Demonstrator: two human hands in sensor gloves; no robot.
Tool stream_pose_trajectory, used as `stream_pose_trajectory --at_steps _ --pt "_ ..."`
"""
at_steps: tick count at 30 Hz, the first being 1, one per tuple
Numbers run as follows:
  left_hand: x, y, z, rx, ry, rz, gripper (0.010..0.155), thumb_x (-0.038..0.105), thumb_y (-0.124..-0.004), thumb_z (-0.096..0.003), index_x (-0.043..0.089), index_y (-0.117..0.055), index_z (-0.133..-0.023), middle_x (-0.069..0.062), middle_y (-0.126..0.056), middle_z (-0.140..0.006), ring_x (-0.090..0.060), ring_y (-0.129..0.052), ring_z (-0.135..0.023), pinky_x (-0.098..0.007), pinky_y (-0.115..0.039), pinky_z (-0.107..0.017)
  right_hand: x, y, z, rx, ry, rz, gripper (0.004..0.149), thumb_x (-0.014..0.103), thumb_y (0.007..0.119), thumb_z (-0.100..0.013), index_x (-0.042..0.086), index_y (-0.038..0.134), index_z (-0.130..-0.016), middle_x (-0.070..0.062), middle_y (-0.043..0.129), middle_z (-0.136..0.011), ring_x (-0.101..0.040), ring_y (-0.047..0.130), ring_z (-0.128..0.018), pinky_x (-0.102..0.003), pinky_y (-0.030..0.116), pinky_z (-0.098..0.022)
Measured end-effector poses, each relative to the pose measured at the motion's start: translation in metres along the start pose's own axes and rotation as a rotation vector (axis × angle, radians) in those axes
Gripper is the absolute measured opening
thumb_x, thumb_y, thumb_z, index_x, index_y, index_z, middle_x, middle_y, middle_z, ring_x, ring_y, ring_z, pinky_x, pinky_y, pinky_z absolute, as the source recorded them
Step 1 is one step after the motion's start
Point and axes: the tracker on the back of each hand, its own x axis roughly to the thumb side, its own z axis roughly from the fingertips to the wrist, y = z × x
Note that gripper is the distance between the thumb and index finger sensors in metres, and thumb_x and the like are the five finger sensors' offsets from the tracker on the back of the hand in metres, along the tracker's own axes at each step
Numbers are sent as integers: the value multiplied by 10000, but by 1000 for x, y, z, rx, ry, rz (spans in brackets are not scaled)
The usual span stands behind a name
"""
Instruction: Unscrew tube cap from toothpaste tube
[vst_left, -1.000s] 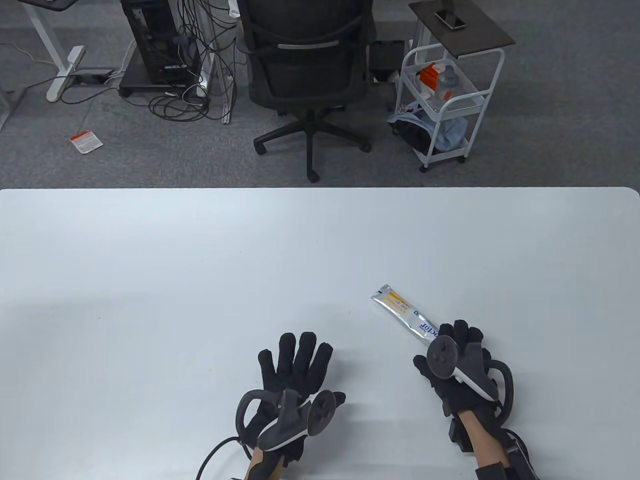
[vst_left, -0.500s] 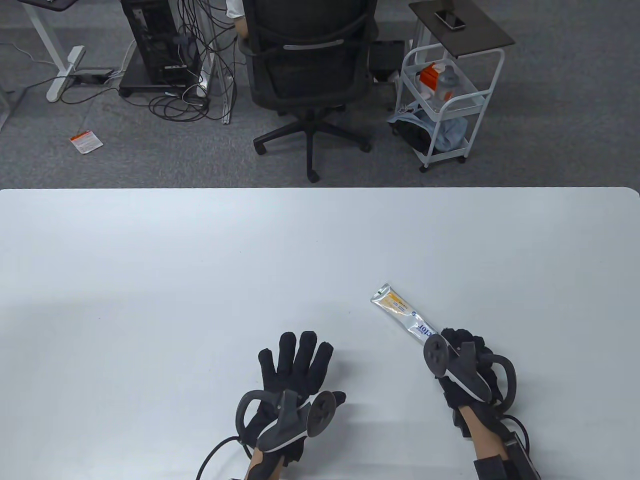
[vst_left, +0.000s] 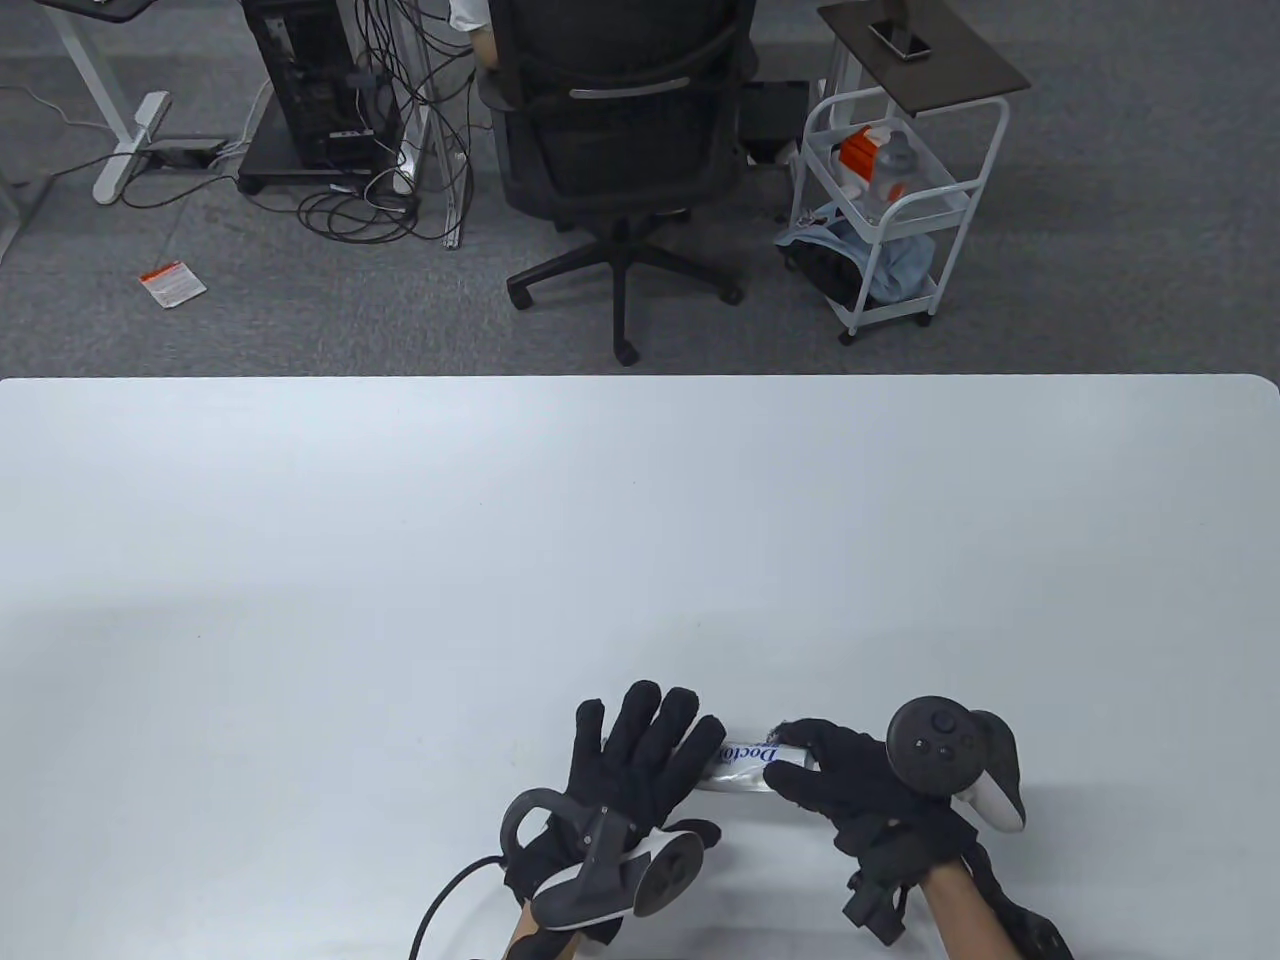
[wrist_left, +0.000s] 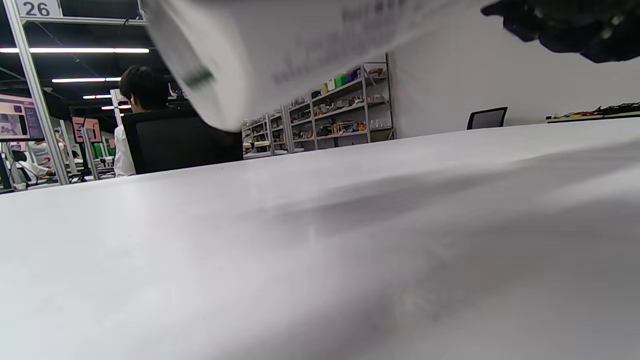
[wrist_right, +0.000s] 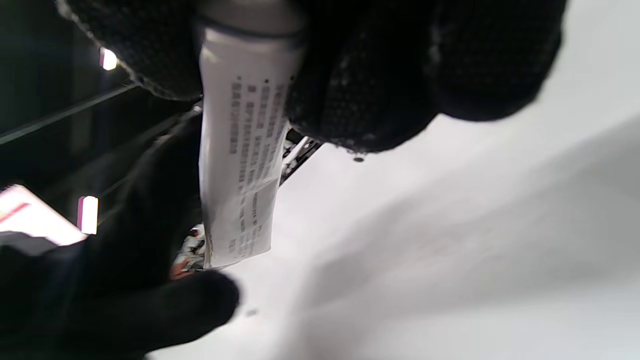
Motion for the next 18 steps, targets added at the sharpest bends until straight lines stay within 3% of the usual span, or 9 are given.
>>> stream_pose_trajectory --at_steps 1,5,9,12,18 --pt "-1 1 1 21 6 3 891 672 -618 -478 338 -164 -1169 -41 -362 -1296 -340 -493 -1215 -647 -517 -855 1 0 1 3 -10 -25 610 441 754 -562 -47 702 -924 -248 884 -753 -332 940 -537 -510 808 -409" --pt "-3 6 3 131 22 31 661 585 -604 -551 380 -385 -1139 10 -631 -1178 -254 -764 -1040 -478 -723 -774 1 1 1 13 -25 -37 616 440 753 -562 -52 698 -928 -252 880 -756 -337 935 -545 -517 801 -415" --pt "-2 9 6 197 28 -61 647 540 -609 -560 333 -442 -1149 -44 -708 -1108 -272 -824 -948 -479 -738 -737 -1 2 3 -37 -3 -34 699 503 653 -565 -46 619 -996 -270 823 -838 -397 887 -637 -553 755 -478" --pt "-6 11 8 202 72 -121 650 526 -608 -562 308 -450 -1153 -64 -728 -1093 -276 -843 -923 -485 -746 -721 -5 -9 11 -196 24 33 738 550 582 -566 -53 635 -989 -267 856 -799 -415 899 -606 -568 756 -454" --pt "-9 8 8 180 73 -109 650 524 -606 -562 303 -451 -1153 -70 -730 -1089 -276 -850 -915 -484 -749 -716 -8 -10 9 -178 30 54 539 470 599 -589 22 790 -820 -159 935 -605 -324 943 -437 -519 788 -352"
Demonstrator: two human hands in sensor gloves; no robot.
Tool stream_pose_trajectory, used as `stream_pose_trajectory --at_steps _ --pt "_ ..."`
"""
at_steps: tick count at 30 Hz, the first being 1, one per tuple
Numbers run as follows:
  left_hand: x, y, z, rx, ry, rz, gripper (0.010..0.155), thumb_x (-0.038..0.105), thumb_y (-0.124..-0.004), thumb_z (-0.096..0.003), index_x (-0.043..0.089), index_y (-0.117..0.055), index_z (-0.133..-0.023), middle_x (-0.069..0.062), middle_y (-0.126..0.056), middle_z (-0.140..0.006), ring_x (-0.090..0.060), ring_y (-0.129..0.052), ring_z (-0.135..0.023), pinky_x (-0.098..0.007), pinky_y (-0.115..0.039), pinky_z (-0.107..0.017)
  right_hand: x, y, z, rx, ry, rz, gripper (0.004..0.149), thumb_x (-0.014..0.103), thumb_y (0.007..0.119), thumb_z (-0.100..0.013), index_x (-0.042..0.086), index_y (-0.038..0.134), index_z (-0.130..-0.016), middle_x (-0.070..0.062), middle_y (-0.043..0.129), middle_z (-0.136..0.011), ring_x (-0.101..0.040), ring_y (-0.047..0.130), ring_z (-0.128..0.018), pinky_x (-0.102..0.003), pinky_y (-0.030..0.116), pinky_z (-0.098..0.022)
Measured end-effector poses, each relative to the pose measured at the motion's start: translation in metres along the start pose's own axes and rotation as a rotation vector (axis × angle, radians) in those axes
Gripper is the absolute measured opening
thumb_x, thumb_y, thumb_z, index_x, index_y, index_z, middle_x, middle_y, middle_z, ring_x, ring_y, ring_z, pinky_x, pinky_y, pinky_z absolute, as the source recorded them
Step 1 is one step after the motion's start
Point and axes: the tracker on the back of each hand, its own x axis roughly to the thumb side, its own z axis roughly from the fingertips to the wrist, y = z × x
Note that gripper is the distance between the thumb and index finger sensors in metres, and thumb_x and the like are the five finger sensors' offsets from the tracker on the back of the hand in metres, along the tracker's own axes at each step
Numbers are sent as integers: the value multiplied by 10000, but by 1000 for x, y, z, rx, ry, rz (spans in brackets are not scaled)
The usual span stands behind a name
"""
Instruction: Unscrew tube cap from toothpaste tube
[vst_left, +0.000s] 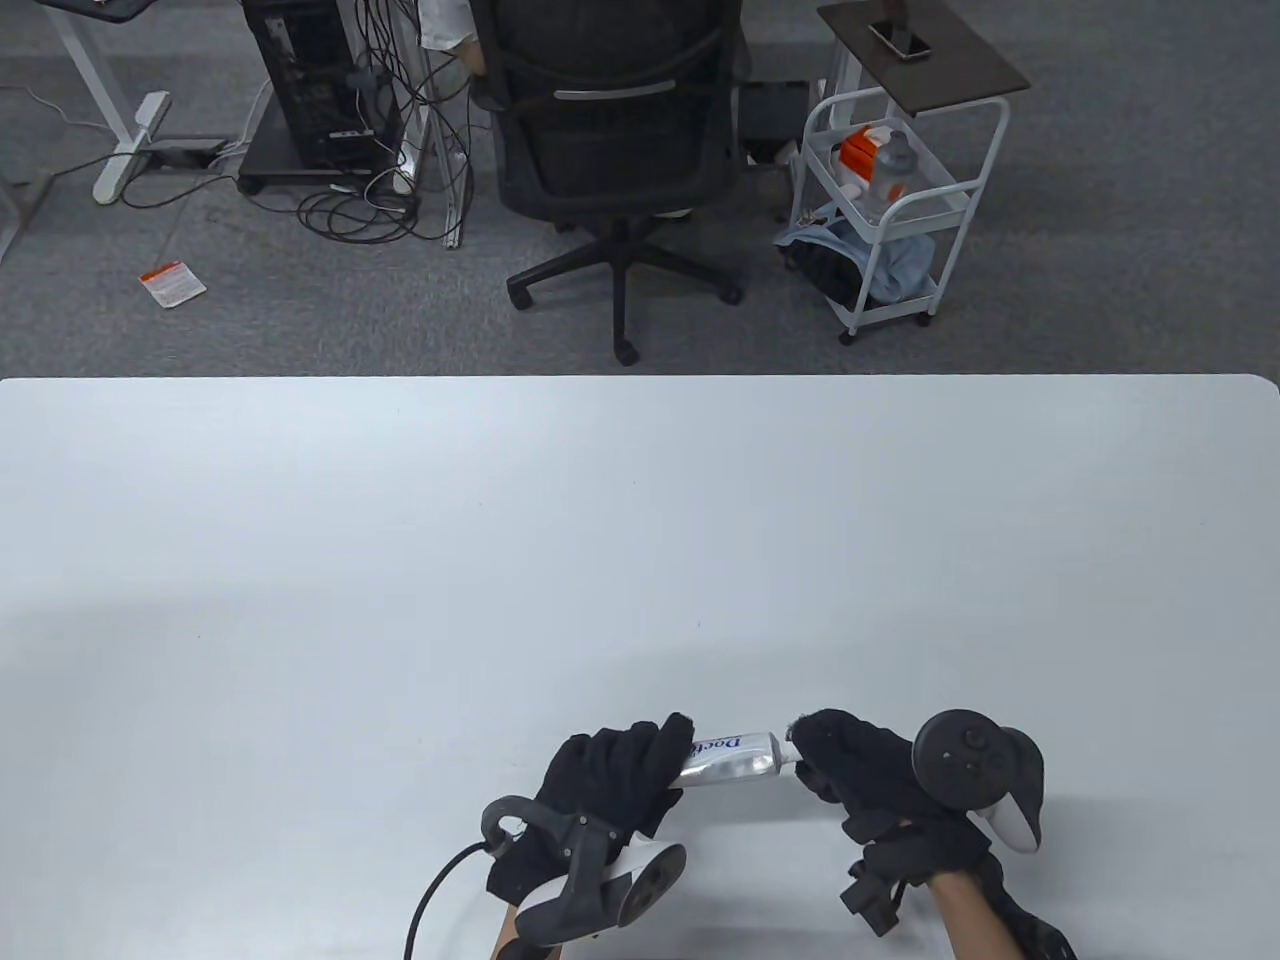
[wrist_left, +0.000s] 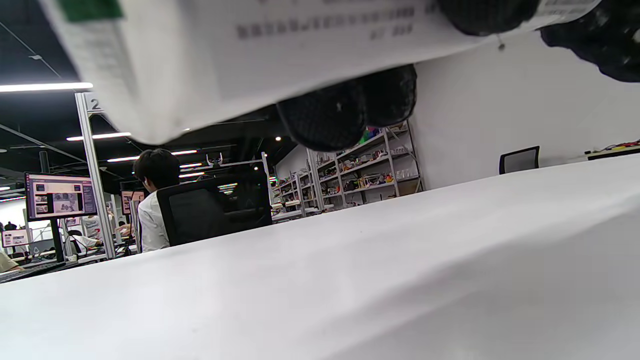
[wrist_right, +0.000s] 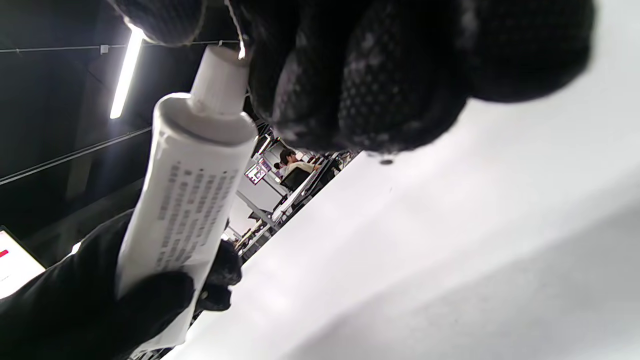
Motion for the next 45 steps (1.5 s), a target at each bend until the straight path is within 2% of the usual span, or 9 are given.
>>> stream_pose_trajectory --at_steps 7,15,21,23,25,29,38,41,45 --pt "1 -1 0 5 -4 -5 647 521 -610 -562 307 -455 -1153 -69 -733 -1087 -274 -851 -911 -487 -742 -717 -2 3 -3 76 34 25 512 460 587 -594 40 818 -774 -135 946 -548 -301 947 -385 -505 795 -317" --pt "1 -1 0 -23 -16 12 649 519 -607 -561 293 -464 -1153 -76 -750 -1075 -274 -873 -888 -481 -759 -701 1 4 -3 54 -15 55 463 411 634 -584 37 807 -793 -122 933 -567 -268 940 -398 -476 798 -327" --pt "-1 0 0 -26 -4 -3 649 519 -607 -562 293 -465 -1153 -78 -749 -1075 -272 -874 -888 -482 -759 -699 2 5 -3 78 -70 45 479 347 700 -571 58 669 -951 -172 851 -790 -328 900 -605 -517 764 -463" --pt "-2 1 0 -22 7 8 651 520 -605 -562 290 -463 -1154 -78 -748 -1075 -270 -875 -886 -481 -760 -698 1 4 -2 60 -63 37 567 404 675 -574 40 612 -1005 -202 827 -831 -368 889 -631 -542 752 -475" --pt "-4 2 0 -17 13 14 650 520 -606 -563 291 -464 -1154 -78 -747 -1076 -274 -871 -888 -482 -759 -698 -2 3 -1 20 -47 39 667 506 593 -568 -9 637 -990 -239 841 -804 -398 894 -606 -557 753 -453" --pt "-4 3 0 -13 16 2 651 520 -607 -562 292 -463 -1154 -78 -748 -1075 -272 -873 -888 -481 -760 -698 -3 1 -1 10 -27 37 482 419 620 -588 38 766 -846 -164 915 -658 -335 941 -482 -519 789 -376" --pt "-4 2 0 -22 17 -8 650 520 -610 -560 294 -467 -1153 -78 -748 -1076 -272 -871 -890 -481 -759 -699 -3 -1 -3 84 -81 -17 485 287 717 -579 67 612 -998 -189 802 -877 -364 878 -694 -537 753 -502" --pt "-5 2 0 -23 17 -1 648 520 -608 -562 294 -467 -1153 -78 -747 -1076 -271 -872 -890 -481 -758 -700 -7 0 -2 44 -56 -1 652 463 651 -567 3 584 -1024 -246 796 -868 -417 868 -682 -561 743 -488" --pt "-4 3 0 -25 15 -9 648 520 -610 -561 297 -467 -1152 -77 -748 -1076 -272 -869 -892 -480 -758 -701 -9 1 -2 18 -20 15 580 465 607 -577 2 721 -906 -211 891 -717 -379 928 -533 -533 779 -394"
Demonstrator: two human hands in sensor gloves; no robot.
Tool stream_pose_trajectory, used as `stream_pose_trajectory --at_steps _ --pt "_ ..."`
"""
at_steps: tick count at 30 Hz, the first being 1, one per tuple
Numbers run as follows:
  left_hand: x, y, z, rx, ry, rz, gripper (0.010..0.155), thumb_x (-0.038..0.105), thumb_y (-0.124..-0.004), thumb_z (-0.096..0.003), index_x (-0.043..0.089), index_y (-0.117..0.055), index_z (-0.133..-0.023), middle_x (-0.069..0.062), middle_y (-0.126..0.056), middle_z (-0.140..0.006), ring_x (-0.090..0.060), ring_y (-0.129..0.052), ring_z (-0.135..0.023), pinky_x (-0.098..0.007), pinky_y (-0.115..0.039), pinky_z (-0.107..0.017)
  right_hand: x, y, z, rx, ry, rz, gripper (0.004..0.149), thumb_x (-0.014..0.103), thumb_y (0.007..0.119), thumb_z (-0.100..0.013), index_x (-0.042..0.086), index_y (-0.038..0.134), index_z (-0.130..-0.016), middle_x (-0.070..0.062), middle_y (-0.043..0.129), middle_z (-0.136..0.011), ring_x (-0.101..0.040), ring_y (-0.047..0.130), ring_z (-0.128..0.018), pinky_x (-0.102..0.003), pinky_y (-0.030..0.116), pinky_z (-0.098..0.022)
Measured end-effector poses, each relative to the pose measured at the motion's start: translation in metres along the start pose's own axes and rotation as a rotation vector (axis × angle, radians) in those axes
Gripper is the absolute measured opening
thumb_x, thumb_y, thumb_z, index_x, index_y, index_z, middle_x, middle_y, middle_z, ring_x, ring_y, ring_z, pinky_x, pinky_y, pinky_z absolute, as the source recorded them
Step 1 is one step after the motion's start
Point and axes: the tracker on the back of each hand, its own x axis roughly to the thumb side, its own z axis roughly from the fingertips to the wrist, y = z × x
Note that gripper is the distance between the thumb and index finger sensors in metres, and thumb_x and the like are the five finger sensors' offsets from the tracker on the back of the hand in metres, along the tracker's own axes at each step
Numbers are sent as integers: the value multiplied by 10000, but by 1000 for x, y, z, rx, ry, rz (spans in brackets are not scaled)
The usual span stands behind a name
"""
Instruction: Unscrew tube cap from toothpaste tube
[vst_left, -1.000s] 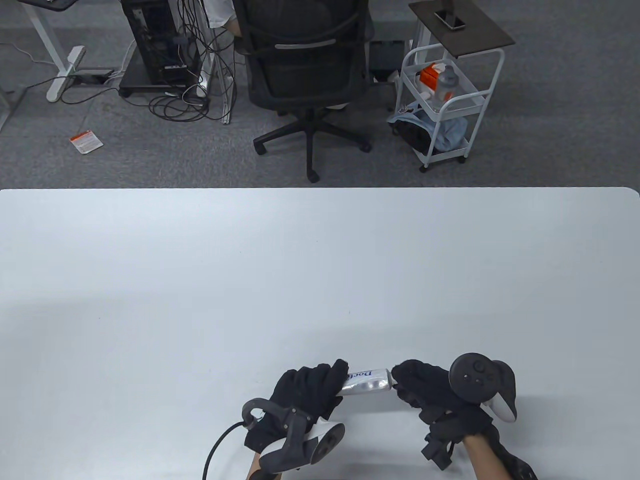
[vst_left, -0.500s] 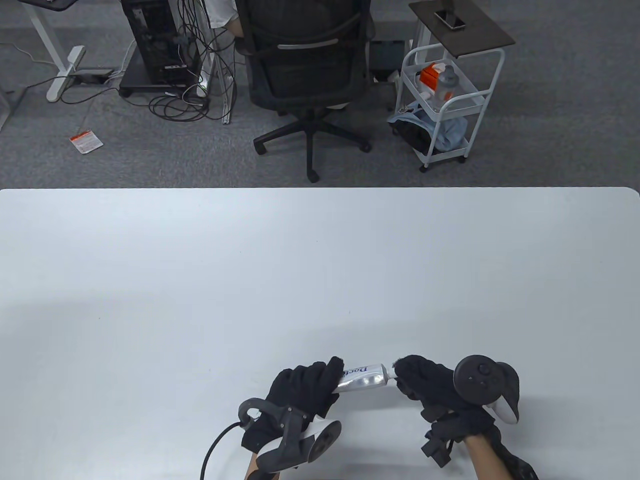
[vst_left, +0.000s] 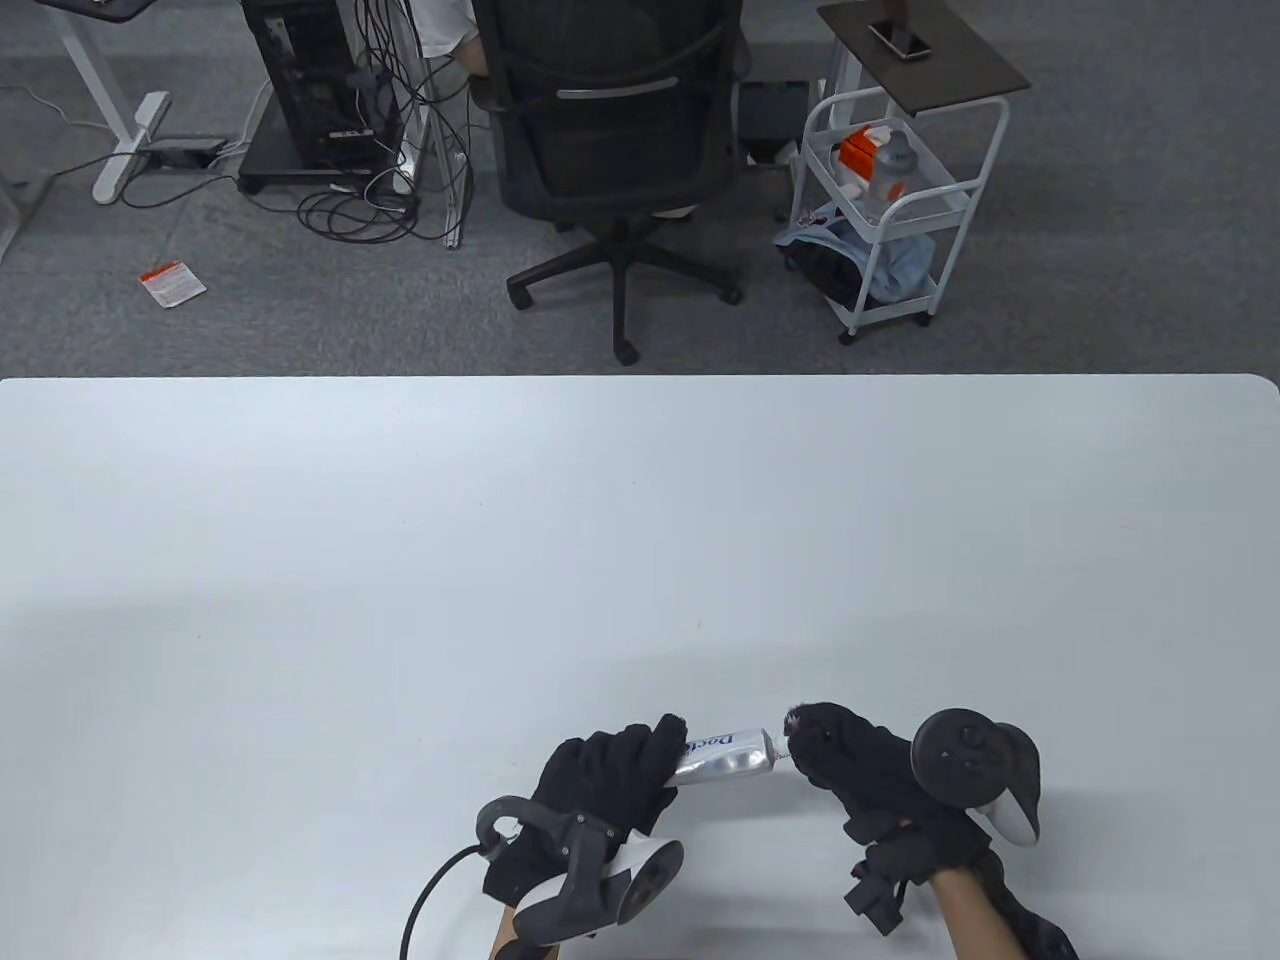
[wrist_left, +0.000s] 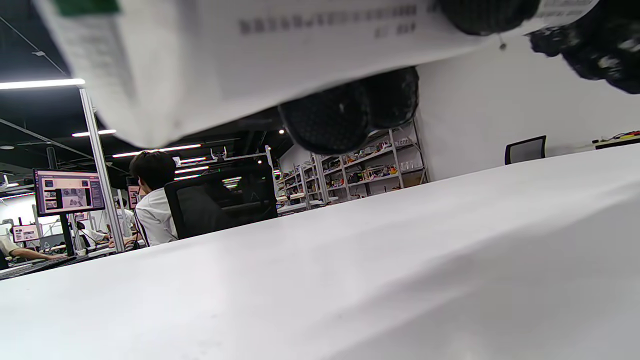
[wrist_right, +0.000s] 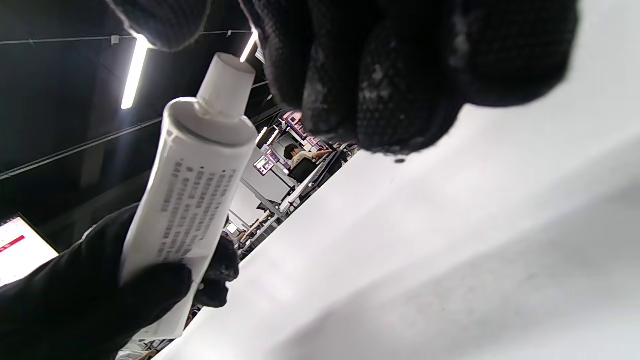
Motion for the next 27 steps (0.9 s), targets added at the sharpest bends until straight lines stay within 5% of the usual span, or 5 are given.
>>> stream_pose_trajectory --at_steps 5,11,16,27 --pt "1 0 0 -3 -9 -9 648 520 -609 -561 297 -467 -1153 -74 -747 -1077 -270 -870 -892 -479 -758 -702 2 2 -1 8 1 25 476 398 637 -587 25 762 -857 -171 918 -661 -336 947 -480 -504 797 -359" --pt "1 0 0 -9 -7 -13 646 519 -611 -561 301 -468 -1152 -74 -744 -1079 -271 -867 -895 -480 -756 -704 3 1 -3 75 -50 -20 477 293 710 -580 50 627 -982 -191 825 -835 -353 899 -642 -513 774 -460" --pt "0 1 0 -5 0 -6 647 520 -611 -560 299 -467 -1152 -74 -746 -1078 -270 -867 -896 -480 -757 -703 -1 1 -1 32 -13 -28 667 481 615 -574 -21 604 -1012 -253 824 -829 -419 888 -636 -551 757 -452" --pt "0 1 0 -11 -6 -22 645 520 -611 -560 305 -468 -1151 -69 -741 -1083 -269 -860 -905 -477 -754 -710 1 3 -3 58 -6 0 471 365 655 -588 18 721 -901 -186 894 -717 -351 937 -533 -506 793 -387"
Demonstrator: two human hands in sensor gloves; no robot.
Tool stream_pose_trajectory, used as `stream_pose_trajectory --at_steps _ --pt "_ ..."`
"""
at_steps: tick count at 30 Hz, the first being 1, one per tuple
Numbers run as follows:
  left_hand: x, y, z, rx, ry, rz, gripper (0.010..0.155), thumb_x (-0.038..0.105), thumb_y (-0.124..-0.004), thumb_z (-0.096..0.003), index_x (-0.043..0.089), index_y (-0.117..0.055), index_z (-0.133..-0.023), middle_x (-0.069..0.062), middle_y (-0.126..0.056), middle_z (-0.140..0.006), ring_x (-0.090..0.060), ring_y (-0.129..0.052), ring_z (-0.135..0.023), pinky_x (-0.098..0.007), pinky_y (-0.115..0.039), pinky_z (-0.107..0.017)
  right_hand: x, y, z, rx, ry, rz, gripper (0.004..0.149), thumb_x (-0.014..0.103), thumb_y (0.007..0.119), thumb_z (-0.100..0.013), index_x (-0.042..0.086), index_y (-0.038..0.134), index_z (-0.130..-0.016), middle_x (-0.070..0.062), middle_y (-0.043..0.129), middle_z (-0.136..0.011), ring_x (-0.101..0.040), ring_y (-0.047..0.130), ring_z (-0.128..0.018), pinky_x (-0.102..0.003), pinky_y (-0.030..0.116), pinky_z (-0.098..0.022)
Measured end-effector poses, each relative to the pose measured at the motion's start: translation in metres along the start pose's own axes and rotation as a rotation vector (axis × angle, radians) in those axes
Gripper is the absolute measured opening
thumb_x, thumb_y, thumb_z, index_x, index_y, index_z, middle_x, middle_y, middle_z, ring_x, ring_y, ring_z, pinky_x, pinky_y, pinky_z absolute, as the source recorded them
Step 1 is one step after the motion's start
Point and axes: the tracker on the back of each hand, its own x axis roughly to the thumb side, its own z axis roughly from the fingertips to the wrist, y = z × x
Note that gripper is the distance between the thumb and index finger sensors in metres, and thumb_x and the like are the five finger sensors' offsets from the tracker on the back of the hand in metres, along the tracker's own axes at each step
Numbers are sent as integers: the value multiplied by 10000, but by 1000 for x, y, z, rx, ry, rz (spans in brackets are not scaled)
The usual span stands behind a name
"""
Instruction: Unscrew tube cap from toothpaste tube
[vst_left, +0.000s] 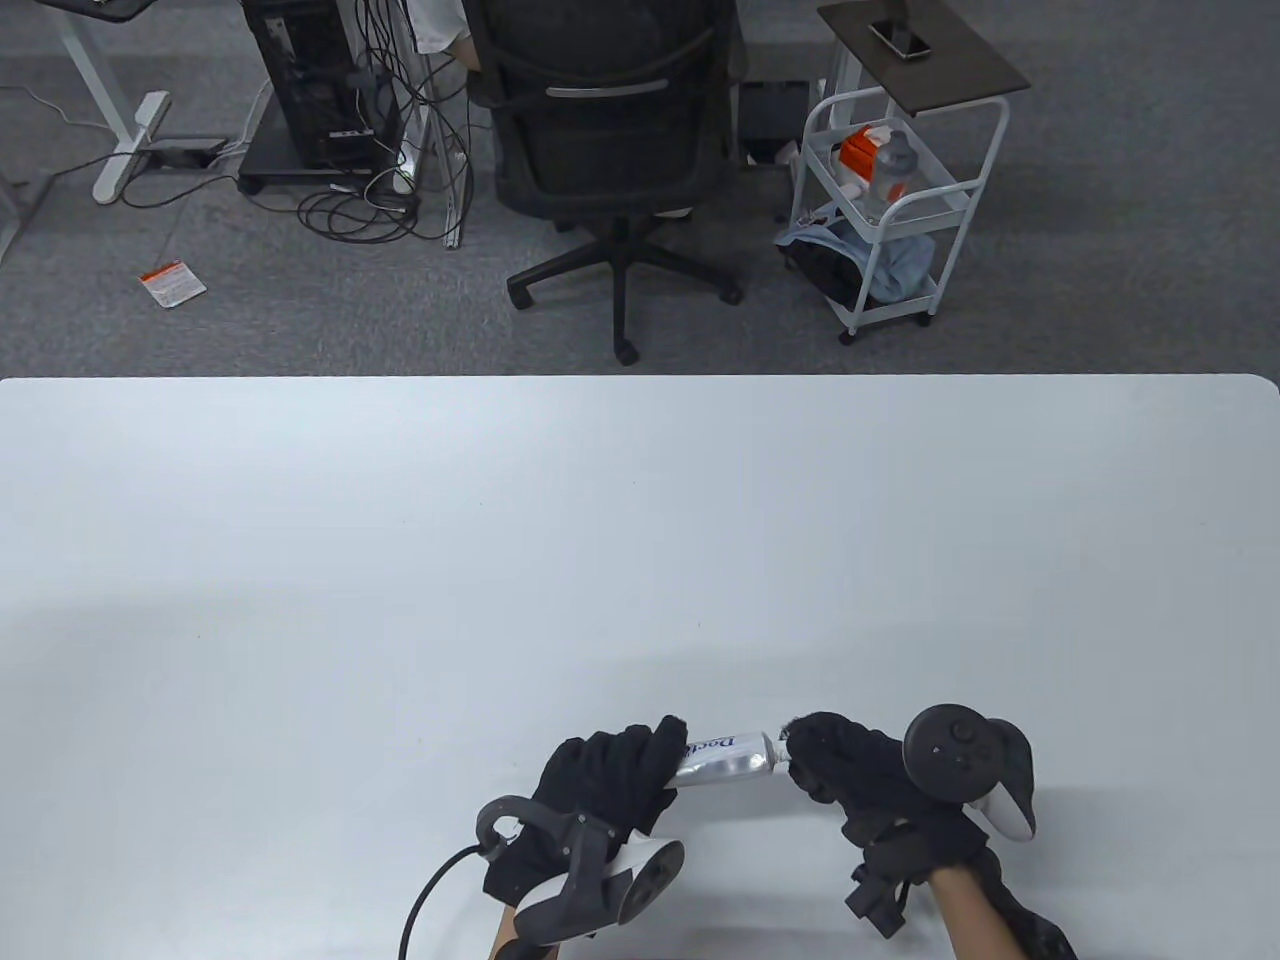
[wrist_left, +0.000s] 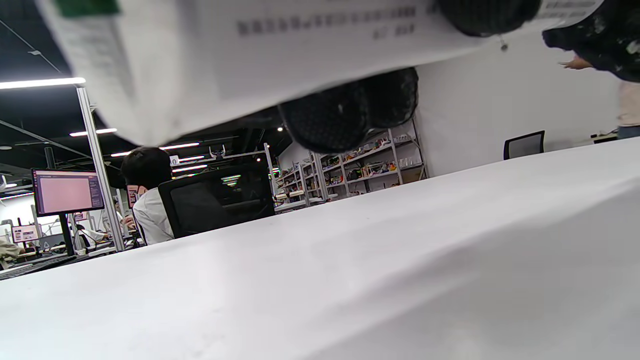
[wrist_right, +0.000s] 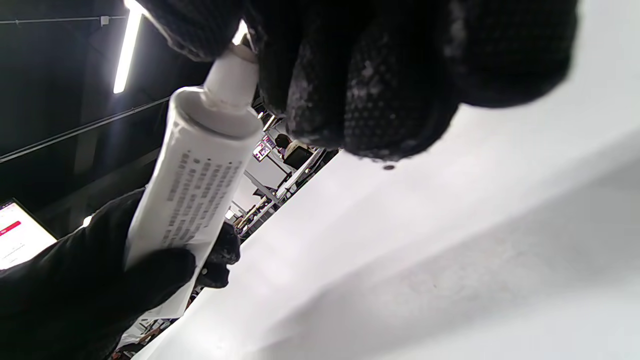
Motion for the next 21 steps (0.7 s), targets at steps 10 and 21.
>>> stream_pose_trajectory --at_steps 10,21 --pt "-2 1 0 -7 6 6 645 519 -613 -560 305 -469 -1151 -69 -741 -1083 -271 -858 -907 -478 -753 -710 -4 0 1 -2 -11 -17 659 465 621 -578 -20 587 -1023 -262 811 -843 -429 879 -654 -554 754 -458" --pt "-2 1 0 -10 0 -4 643 518 -615 -559 308 -471 -1149 -66 -740 -1085 -269 -855 -911 -477 -754 -712 -1 1 -1 27 -29 12 464 304 686 -585 31 652 -958 -197 842 -808 -358 911 -622 -509 782 -441"
